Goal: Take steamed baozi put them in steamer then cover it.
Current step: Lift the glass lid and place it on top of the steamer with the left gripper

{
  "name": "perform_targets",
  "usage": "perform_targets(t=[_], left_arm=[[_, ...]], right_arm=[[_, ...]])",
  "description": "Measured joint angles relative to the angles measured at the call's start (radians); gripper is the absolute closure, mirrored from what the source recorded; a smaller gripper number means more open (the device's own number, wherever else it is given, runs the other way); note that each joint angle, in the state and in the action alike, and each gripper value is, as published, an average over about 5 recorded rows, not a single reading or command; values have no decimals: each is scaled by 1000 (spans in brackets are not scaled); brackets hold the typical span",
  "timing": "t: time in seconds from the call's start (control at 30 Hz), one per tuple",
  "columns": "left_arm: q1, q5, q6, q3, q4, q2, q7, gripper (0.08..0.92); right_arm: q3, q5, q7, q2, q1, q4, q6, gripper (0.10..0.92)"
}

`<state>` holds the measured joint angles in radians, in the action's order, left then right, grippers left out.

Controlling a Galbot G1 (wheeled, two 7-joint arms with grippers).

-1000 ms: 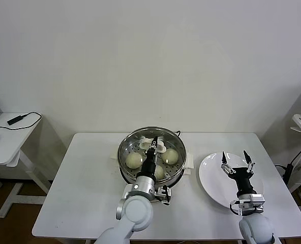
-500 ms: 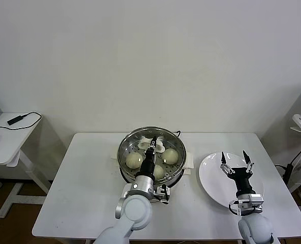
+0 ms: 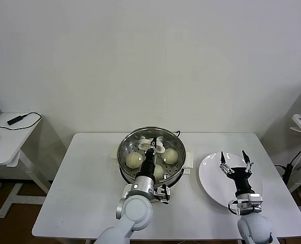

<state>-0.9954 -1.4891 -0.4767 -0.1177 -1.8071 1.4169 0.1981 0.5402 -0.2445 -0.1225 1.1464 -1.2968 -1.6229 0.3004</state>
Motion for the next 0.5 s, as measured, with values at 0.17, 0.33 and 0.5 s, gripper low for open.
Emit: perform_targets(t=[0.17,0.33,0.5], left_arm=[[-2,7,1,1,-5,-2,0,812],[-4,10,3,3,-9,-5,0,812],[-4,11,4,3,-7,-1,0,812]], right_arm=[[-3,5,1,5,0,5,3,203],[-3,6,1,5,3,8,4,203],[-3,6,1,3,6,8,4,203]])
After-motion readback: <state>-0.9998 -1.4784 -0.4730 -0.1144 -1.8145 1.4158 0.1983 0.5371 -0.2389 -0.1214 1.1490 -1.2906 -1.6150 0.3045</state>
